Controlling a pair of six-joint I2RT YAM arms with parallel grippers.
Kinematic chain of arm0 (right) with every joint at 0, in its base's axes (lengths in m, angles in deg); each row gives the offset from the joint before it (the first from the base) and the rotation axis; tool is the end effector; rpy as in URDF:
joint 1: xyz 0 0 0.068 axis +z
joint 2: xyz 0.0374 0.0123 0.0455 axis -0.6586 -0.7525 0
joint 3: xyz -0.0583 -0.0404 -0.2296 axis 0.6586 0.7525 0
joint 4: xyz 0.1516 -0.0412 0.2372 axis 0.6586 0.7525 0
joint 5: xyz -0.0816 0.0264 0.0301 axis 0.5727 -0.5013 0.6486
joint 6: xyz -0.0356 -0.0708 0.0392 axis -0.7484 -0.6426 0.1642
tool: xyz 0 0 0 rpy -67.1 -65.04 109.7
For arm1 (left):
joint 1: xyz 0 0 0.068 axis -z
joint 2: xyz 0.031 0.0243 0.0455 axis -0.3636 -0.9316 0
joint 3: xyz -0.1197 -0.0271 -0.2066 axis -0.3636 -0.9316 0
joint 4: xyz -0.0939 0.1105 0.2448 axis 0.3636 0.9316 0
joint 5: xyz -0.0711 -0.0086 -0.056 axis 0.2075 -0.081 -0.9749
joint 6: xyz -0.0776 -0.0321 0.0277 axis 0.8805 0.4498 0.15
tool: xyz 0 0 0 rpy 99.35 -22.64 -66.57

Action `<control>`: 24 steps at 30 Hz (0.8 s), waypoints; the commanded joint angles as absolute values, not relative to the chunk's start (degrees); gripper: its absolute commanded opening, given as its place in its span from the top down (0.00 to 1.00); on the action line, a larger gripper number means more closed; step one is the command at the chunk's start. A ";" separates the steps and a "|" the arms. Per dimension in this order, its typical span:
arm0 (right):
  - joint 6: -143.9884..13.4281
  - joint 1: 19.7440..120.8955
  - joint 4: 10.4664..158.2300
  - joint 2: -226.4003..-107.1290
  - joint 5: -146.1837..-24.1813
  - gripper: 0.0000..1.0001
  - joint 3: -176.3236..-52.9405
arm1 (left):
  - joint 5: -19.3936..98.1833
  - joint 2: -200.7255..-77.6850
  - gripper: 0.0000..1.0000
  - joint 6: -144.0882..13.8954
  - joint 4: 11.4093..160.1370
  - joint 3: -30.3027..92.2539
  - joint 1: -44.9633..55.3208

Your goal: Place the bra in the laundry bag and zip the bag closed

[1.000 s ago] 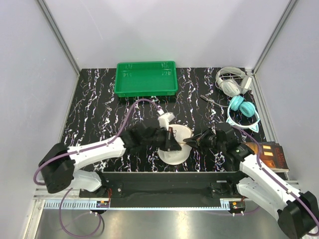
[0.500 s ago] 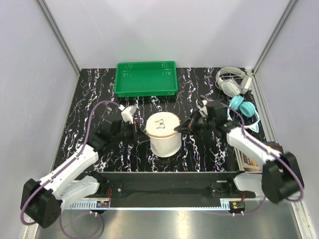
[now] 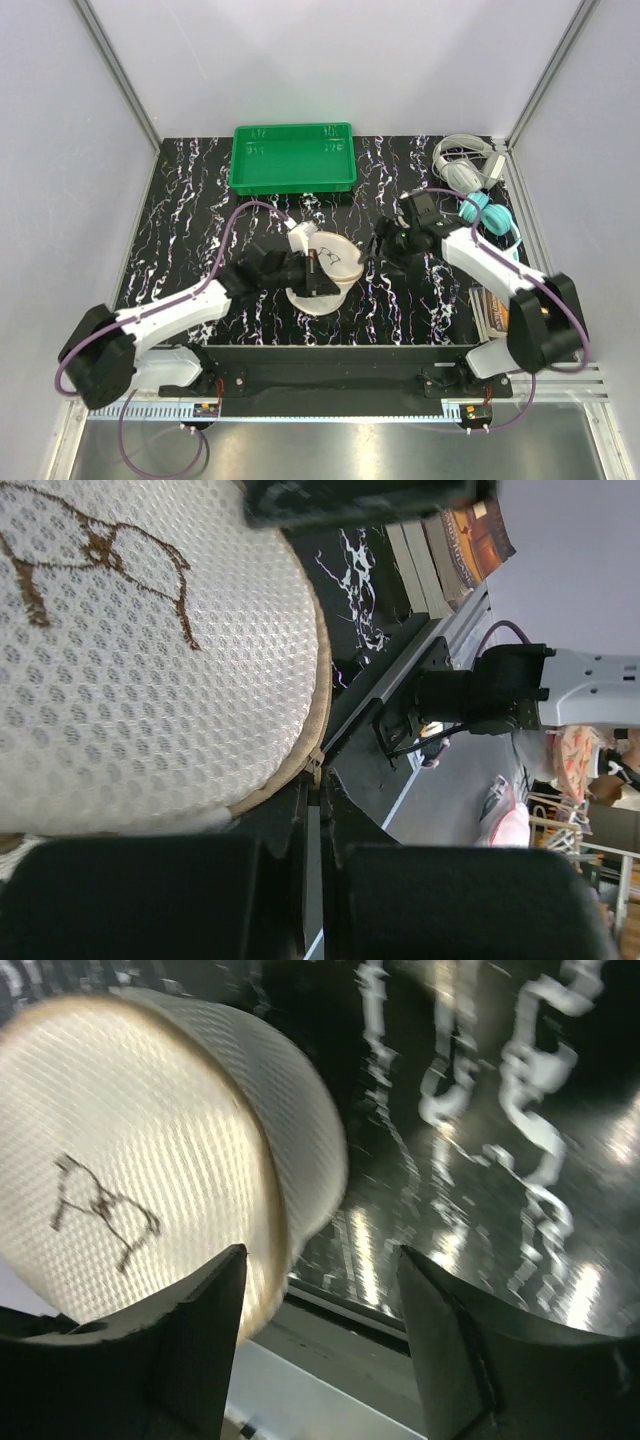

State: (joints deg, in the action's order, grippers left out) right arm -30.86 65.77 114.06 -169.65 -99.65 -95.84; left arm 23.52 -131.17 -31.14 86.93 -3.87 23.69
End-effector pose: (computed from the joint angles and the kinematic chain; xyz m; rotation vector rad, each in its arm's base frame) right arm 0.2986 0.1692 0.1492 0.2418 2.7294 0.8827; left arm 0.2050 -0.2505 0.1722 0.2823 2.3320 -1.3240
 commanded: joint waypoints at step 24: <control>5.42 69.49 89.90 -141.07 -107.17 0.43 -70.64 | 28.23 -137.89 1.00 -27.63 77.50 1.52 30.97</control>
